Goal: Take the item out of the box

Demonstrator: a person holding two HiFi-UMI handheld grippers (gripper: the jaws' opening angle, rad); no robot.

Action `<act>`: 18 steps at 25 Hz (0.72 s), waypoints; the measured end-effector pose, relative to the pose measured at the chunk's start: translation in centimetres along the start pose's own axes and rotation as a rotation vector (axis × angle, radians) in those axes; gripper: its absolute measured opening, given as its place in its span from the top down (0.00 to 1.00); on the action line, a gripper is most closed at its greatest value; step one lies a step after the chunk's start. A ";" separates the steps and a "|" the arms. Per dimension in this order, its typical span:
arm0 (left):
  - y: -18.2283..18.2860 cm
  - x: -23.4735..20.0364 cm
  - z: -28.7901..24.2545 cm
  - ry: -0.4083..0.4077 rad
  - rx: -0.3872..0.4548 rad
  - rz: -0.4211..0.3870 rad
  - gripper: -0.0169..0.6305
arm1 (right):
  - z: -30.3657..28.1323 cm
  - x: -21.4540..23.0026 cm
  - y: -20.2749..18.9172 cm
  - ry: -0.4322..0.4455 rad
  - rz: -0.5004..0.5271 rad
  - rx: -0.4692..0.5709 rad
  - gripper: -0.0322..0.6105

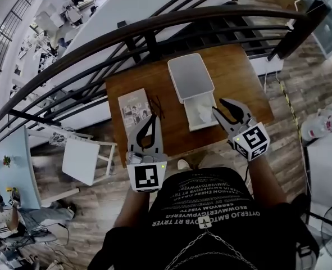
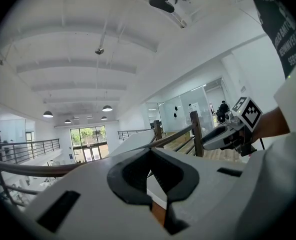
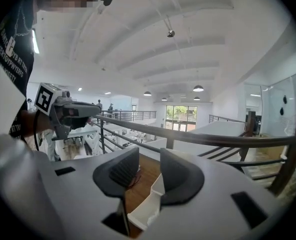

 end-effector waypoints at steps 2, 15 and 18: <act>-0.4 -0.1 -0.5 -0.009 -0.008 0.004 0.96 | -0.9 0.4 -1.3 -0.003 -0.012 -0.023 0.77; -1.0 -0.6 -5.0 0.000 -0.062 -0.003 0.96 | -6.9 5.0 -10.3 0.048 -0.080 -0.201 0.77; -1.0 -0.4 -6.4 0.009 -0.073 -0.011 0.96 | -8.3 6.1 -12.9 0.071 -0.085 -0.256 0.77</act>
Point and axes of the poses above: the fingertips, and each gripper's own axes: z backward along the fingers, x to its right, y out of its top, the point moved 9 cm from there along z, backward along the fingers, and after that the axes turned 5 degrees about -x, right-handed, at the moved point
